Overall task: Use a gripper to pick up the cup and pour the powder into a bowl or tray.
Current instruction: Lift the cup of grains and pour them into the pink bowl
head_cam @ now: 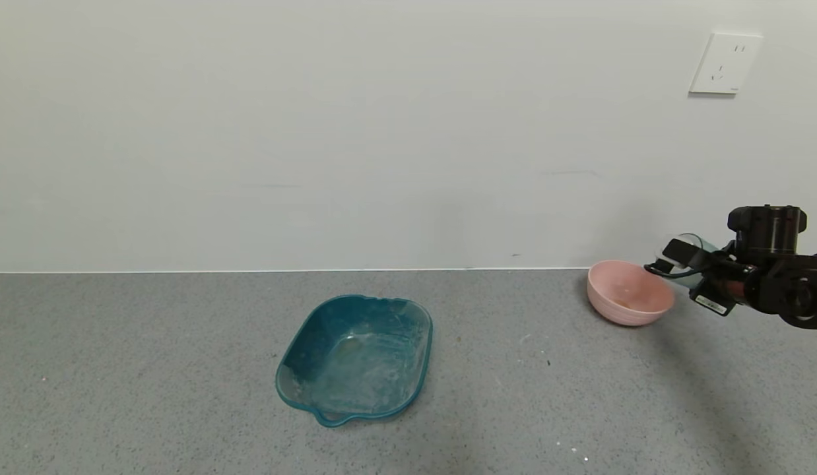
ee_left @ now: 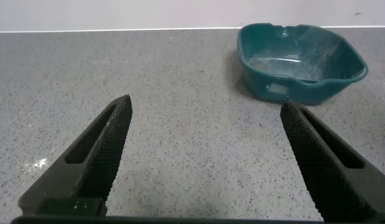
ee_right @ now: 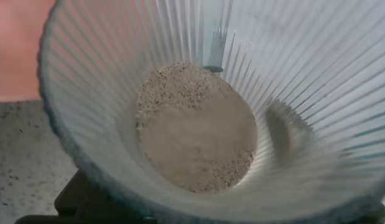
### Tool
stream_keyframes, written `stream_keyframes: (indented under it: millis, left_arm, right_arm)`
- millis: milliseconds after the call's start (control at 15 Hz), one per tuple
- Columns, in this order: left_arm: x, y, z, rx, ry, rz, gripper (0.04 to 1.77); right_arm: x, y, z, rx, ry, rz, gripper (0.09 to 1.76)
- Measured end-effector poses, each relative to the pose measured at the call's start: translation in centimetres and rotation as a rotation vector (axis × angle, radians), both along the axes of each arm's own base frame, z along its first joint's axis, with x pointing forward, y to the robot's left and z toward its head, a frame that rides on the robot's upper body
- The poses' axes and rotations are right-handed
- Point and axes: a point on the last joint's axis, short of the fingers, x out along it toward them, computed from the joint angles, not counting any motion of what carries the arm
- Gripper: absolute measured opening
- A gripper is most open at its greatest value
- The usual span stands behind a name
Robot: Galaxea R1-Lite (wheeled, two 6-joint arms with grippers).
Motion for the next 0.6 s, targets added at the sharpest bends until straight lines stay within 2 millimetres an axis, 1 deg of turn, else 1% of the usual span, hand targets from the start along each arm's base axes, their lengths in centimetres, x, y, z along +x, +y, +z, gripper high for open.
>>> stream_keyframes:
  millis: [267,600]
  left_arm:
    - [0.00,0.00,0.00,0.000,0.000,0.000,1.72]
    - [0.00,0.00,0.00,0.000,0.000,0.000,1.72]
  right_arm:
    - [0.18,-0.42,0.20,-0.128,0.003,0.049,1.32]
    - [0.30,0.11,0.01,-0.205,0.036,0.085,1.32]
